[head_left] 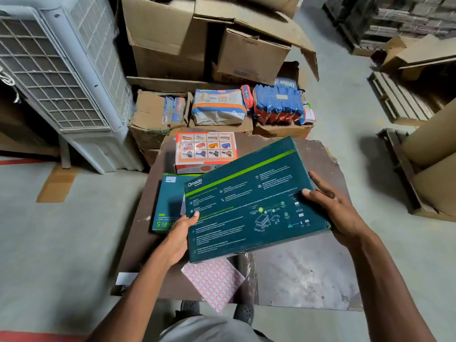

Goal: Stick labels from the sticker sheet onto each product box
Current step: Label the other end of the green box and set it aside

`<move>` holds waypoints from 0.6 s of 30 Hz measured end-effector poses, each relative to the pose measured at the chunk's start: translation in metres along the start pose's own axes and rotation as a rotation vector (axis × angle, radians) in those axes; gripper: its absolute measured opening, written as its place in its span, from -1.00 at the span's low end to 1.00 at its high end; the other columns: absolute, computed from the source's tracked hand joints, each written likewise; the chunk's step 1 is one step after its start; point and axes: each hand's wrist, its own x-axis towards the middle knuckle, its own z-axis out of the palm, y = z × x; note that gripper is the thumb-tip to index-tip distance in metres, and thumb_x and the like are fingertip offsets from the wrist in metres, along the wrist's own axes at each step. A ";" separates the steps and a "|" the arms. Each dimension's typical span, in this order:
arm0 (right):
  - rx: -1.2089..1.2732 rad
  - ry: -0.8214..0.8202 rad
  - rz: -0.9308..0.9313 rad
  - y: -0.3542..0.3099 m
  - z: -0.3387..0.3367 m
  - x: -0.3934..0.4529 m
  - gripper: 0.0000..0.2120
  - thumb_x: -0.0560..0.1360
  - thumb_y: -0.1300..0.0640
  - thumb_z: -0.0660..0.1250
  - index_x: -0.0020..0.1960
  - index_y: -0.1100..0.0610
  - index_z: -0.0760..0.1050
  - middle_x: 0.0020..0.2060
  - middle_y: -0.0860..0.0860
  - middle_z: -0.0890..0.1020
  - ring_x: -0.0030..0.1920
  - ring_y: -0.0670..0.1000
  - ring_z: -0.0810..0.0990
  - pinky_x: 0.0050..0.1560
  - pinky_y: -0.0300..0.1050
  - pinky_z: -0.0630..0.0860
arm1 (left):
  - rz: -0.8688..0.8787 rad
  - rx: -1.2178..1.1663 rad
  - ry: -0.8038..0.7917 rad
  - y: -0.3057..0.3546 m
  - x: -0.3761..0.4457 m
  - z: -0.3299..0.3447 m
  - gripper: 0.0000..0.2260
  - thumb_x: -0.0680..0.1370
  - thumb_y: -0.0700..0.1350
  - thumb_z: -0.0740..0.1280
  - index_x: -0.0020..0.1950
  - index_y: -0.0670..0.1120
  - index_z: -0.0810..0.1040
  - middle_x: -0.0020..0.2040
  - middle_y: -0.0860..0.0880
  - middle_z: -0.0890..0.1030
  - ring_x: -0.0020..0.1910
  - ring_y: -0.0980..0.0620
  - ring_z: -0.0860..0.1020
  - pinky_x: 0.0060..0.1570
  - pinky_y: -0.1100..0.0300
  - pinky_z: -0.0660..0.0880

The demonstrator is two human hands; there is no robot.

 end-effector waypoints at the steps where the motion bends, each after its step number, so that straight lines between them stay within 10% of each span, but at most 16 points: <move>1: -0.022 -0.005 0.006 0.004 -0.008 0.001 -0.34 0.57 0.01 0.37 0.59 -0.24 0.22 0.30 -0.05 0.65 0.10 0.13 0.74 -0.03 -0.02 0.71 | 0.028 -0.016 0.027 -0.001 0.002 0.002 -0.70 0.67 -0.06 0.27 0.37 -0.12 0.49 0.31 -0.21 0.61 0.27 -0.19 0.60 0.36 -0.20 0.45; 6: -0.153 0.012 0.022 0.023 -0.044 0.012 -0.47 0.62 -0.06 0.35 0.56 -0.17 0.34 0.31 -0.11 0.64 0.25 0.03 0.67 0.23 -0.03 0.59 | 0.065 0.001 0.093 -0.003 0.009 0.027 -0.77 0.66 -0.10 0.30 0.31 -0.07 0.54 0.23 -0.18 0.67 0.22 -0.25 0.62 0.26 -0.32 0.51; 12: -0.132 0.127 0.080 0.048 -0.083 0.030 -0.80 0.73 0.14 0.17 0.27 0.02 0.52 -0.42 -0.13 0.54 -0.50 -0.20 0.45 -0.50 -0.37 0.36 | 0.201 0.124 0.106 -0.009 0.035 0.078 -0.65 0.63 -0.15 0.34 0.40 0.08 0.49 0.26 -0.02 0.66 0.23 -0.12 0.63 0.24 -0.22 0.55; 18: -0.260 0.296 0.063 0.093 -0.147 0.080 -0.79 0.69 0.18 0.24 0.20 -0.04 0.59 -0.12 -0.05 0.67 -0.12 -0.01 0.59 0.03 -0.07 0.51 | 0.228 0.271 0.100 -0.029 0.078 0.143 -0.70 0.62 -0.17 0.32 0.33 0.08 0.49 0.25 -0.03 0.65 0.15 -0.06 0.66 0.17 -0.17 0.60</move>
